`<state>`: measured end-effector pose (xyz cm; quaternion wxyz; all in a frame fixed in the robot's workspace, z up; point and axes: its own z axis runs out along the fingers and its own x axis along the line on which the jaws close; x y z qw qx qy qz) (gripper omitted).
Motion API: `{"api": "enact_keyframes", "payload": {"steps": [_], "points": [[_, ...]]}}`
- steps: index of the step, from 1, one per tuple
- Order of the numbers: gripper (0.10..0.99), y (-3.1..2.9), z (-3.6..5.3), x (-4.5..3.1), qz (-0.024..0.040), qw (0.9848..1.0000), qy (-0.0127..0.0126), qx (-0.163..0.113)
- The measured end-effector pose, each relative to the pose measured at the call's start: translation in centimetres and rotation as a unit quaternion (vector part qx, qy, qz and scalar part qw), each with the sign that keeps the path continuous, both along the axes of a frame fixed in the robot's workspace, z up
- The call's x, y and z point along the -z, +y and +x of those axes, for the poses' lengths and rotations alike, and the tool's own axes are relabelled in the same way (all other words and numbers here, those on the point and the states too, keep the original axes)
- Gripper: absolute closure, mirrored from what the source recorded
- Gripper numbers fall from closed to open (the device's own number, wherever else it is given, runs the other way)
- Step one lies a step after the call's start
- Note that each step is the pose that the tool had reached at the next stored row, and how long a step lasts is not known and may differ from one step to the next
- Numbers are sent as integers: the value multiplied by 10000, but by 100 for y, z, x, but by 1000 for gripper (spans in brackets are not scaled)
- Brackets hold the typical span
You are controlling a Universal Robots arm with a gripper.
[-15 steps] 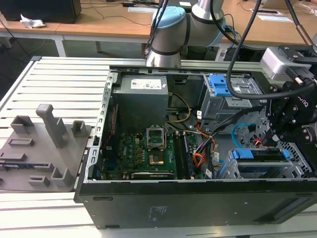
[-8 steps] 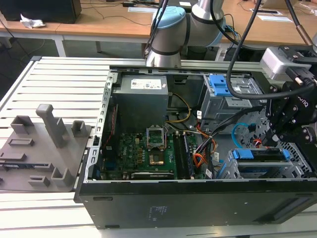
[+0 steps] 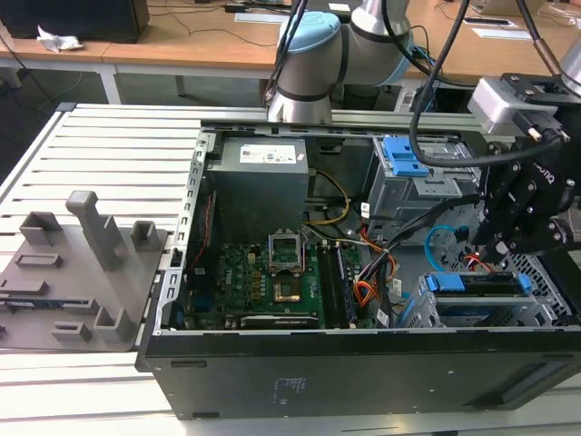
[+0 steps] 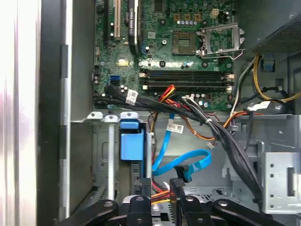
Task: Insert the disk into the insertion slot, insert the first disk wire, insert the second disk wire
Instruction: 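Insert the second disk wire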
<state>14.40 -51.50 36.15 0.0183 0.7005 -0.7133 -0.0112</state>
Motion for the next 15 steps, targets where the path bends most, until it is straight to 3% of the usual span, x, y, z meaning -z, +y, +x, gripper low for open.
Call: {"api": "enact_keyframes", "payload": {"steps": [1,5,9,12,15], "points": [[784,120,2,0,0,10000,0,-7],[784,128,3,3,-1,9993,0,-384],[784,128,2,4,-2,9969,0,-784],[784,130,-17,-38,-5,9965,-12,-832],[784,131,-116,-33,-5,9963,-14,-862]]}}
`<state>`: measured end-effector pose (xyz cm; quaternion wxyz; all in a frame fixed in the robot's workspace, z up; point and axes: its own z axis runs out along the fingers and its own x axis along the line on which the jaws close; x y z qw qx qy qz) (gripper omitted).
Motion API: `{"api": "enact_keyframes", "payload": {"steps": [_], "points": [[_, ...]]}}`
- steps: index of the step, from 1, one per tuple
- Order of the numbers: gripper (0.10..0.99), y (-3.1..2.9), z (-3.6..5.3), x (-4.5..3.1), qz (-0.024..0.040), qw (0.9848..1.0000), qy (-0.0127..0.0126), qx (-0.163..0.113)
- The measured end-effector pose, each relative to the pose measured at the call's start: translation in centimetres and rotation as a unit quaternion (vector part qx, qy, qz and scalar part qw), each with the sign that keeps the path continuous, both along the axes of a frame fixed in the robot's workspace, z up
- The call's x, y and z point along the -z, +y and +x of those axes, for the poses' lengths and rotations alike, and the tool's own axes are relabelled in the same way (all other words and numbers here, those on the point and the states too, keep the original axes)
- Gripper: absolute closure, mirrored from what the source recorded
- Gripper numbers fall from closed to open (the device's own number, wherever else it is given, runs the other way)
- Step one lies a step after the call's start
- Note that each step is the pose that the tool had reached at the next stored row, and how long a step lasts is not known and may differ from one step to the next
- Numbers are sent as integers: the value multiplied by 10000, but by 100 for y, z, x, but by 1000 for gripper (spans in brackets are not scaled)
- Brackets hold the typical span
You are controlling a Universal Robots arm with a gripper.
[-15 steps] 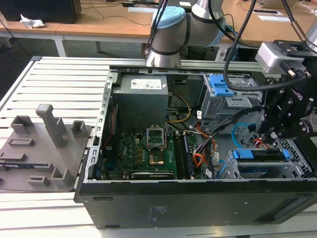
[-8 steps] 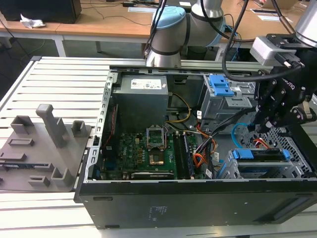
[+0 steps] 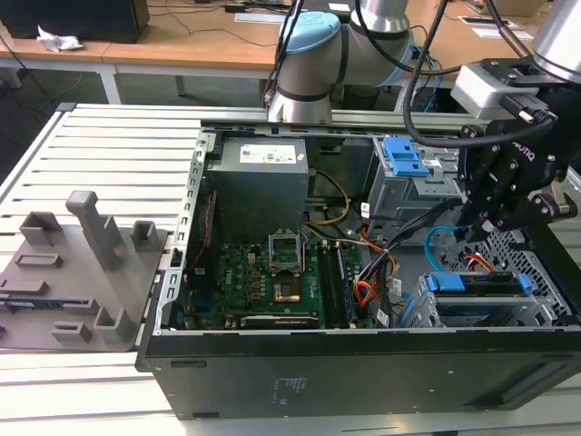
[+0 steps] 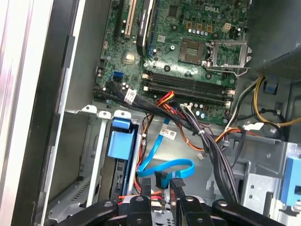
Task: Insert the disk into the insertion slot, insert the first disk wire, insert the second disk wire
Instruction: 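Insert the second disk wire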
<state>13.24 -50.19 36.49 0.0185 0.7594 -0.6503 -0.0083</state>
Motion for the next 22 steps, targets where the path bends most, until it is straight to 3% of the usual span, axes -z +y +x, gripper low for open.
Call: {"api": "enact_keyframes", "payload": {"steps": [6,9,12,13,15,18,20,22], "points": [[784,0,-111,24,-3,9999,0,-105],[784,0,-111,24,-4,9999,0,-108],[863,0,-111,24,-4,9999,0,-110],[925,0,-111,24,-4,9999,0,-111],[925,-1,-111,24,-5,9999,0,-115],[925,-63,-112,24,-36,9999,0,-114],[925,-160,-111,26,-63,9999,1,-114],[925,-209,-111,27,-70,9999,1,-114]]}}
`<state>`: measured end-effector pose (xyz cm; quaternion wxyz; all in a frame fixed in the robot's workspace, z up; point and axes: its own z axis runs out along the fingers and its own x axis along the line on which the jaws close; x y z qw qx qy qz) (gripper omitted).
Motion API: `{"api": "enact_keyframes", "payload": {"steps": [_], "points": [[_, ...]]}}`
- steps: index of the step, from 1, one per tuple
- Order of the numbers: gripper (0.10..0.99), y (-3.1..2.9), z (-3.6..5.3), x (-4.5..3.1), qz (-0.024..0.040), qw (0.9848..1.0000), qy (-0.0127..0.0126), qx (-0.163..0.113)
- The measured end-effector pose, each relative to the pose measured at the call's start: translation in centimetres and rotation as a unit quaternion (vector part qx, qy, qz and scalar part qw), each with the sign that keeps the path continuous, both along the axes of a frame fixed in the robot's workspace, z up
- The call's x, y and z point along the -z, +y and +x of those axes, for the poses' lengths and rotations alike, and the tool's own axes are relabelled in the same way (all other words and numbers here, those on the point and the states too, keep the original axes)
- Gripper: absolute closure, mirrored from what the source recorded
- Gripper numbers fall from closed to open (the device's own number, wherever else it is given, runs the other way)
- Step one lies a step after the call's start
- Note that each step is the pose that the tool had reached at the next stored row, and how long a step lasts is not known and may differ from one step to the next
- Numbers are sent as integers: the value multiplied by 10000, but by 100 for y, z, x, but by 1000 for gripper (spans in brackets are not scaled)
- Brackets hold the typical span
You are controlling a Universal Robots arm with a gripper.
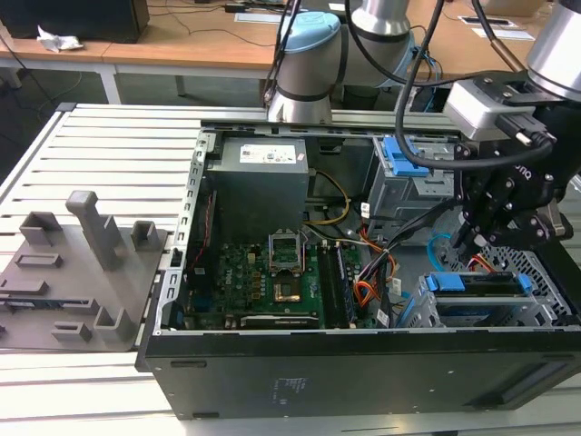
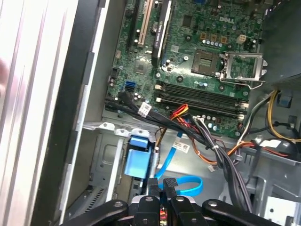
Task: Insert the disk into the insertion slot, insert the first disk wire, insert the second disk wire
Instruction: 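Insert the second disk wire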
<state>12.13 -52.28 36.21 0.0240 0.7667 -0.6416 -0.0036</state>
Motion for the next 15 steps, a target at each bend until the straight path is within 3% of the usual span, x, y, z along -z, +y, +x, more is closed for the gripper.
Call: {"api": "enact_keyframes", "payload": {"steps": [3,7,12,15], "points": [[925,-57,1,8,-5,10000,0,15],[925,-62,0,27,-10,9996,0,267],[925,-62,0,70,-12,9963,1,865],[925,-63,20,97,-13,9946,1,1040]]}}
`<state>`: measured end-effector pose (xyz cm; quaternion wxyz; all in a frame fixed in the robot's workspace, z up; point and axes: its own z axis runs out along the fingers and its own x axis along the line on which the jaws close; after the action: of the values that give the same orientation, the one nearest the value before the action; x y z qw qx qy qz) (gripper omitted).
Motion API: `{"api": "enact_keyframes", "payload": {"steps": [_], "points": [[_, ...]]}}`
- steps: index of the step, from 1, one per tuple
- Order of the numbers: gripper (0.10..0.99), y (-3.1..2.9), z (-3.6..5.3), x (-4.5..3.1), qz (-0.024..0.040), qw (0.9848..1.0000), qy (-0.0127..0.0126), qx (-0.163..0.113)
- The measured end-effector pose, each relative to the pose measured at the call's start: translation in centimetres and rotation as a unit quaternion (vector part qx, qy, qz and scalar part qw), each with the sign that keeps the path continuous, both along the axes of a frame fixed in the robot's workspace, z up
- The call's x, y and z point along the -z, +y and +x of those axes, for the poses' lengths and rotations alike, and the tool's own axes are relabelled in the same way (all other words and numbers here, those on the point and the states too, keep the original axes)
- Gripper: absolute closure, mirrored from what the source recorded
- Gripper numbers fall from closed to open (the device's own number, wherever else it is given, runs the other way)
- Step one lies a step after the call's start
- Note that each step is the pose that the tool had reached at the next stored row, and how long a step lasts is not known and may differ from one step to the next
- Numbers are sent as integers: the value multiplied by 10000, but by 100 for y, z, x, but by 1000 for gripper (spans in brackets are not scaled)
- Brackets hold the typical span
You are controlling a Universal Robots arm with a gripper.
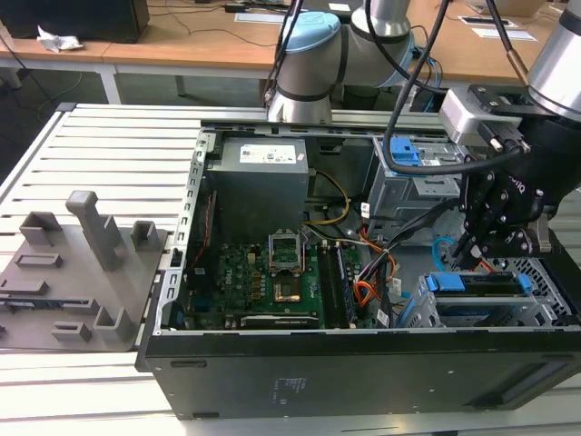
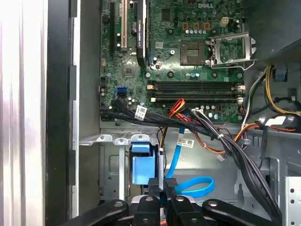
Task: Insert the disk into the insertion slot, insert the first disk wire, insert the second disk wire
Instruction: 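Insert the second disk wire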
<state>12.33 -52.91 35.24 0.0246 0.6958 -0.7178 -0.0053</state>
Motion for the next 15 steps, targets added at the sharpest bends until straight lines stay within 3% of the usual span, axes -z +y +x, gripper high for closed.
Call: {"api": "enact_keyframes", "payload": {"steps": [6,15], "points": [[925,-10,154,42,0,9999,6,113],[925,-40,201,81,-1,9998,11,184]]}}
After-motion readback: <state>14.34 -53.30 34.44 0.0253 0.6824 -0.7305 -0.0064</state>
